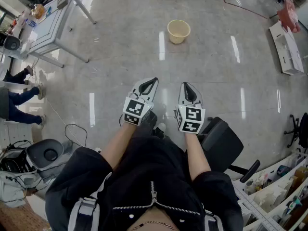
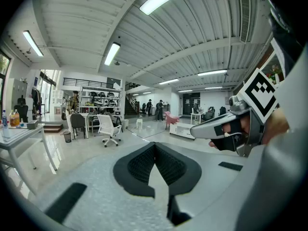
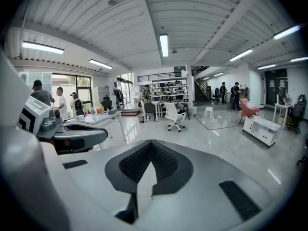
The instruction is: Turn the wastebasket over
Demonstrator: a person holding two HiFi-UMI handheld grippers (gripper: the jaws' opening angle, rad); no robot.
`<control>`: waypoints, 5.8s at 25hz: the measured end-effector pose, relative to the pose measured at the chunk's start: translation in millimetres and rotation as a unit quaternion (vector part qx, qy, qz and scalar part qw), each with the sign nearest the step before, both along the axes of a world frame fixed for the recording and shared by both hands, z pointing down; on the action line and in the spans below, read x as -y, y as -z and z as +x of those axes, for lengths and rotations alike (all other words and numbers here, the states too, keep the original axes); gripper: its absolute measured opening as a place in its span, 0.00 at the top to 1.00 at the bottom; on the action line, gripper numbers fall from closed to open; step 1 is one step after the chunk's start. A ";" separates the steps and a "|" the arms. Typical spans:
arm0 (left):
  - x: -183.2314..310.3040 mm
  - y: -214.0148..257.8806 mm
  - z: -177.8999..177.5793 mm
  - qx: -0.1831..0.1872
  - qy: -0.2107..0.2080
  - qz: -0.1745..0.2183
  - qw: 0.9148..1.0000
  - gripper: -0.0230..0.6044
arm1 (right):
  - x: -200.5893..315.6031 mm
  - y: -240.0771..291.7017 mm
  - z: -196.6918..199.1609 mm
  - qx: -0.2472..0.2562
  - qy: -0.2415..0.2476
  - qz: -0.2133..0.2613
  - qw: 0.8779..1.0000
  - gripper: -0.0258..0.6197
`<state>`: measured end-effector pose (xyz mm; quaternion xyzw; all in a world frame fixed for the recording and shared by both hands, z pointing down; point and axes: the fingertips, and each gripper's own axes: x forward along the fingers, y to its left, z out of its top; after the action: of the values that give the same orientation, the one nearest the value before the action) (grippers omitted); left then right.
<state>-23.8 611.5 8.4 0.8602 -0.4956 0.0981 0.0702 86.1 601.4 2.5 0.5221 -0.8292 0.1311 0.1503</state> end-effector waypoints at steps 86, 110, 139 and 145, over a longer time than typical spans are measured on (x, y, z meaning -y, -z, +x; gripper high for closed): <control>807.0 -578.0 -15.8 -0.008 -0.106 -0.047 0.993 0.95 | 798.9 -583.0 -21.8 -0.113 0.164 -0.016 0.980 0.95; 799.1 -711.9 -27.2 0.011 -0.179 -0.022 0.984 0.95 | 738.6 -793.0 -3.9 -0.428 0.322 0.128 0.835 0.73; 880.7 -888.5 24.3 -0.188 -0.127 -0.168 0.959 0.53 | 821.8 -766.1 95.5 -0.118 -0.038 0.018 0.992 0.87; 889.5 -878.1 73.0 -0.147 -0.168 -0.124 0.967 0.55 | 818.4 -799.2 158.0 -0.160 -0.081 -0.052 0.982 0.86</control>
<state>49.2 -278.0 886.5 0.9207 -0.3120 0.0416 0.2308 244.2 -217.0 801.7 0.5932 -0.7414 0.1006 0.2973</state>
